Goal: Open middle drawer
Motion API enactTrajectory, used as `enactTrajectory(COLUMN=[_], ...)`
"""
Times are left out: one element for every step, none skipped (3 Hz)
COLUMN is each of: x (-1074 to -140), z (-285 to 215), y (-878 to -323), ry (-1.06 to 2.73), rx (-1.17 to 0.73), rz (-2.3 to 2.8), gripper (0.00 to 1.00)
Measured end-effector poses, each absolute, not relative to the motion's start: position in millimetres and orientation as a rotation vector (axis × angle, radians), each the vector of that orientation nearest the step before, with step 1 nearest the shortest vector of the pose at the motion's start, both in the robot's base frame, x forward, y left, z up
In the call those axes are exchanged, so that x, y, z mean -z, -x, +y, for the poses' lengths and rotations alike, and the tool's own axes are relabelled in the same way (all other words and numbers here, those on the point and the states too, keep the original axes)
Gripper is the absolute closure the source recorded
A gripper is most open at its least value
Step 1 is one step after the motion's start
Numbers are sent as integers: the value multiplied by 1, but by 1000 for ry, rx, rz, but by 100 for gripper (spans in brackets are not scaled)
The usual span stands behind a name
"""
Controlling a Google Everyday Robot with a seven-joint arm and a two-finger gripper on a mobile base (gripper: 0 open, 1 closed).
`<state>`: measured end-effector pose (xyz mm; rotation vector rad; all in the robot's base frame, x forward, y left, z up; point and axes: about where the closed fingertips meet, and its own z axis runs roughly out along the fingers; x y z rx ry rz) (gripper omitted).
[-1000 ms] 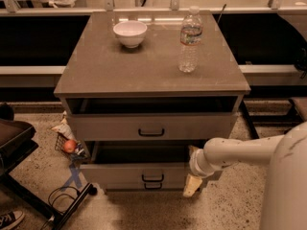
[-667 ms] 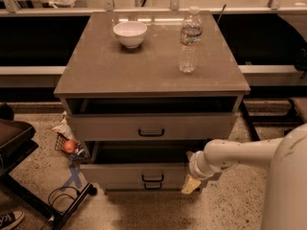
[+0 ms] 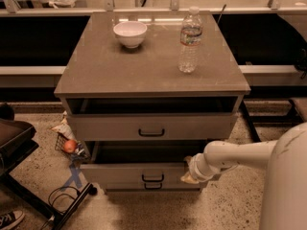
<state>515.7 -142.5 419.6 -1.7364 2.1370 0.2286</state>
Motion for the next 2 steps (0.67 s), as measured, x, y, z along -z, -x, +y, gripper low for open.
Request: enactTrajectory(x=[-423, -427], z=[-142, -143], y=[-516, -516], ry=[1736, 1737], rx=[-228, -228], rz=[2137, 2137], gripper=[87, 100])
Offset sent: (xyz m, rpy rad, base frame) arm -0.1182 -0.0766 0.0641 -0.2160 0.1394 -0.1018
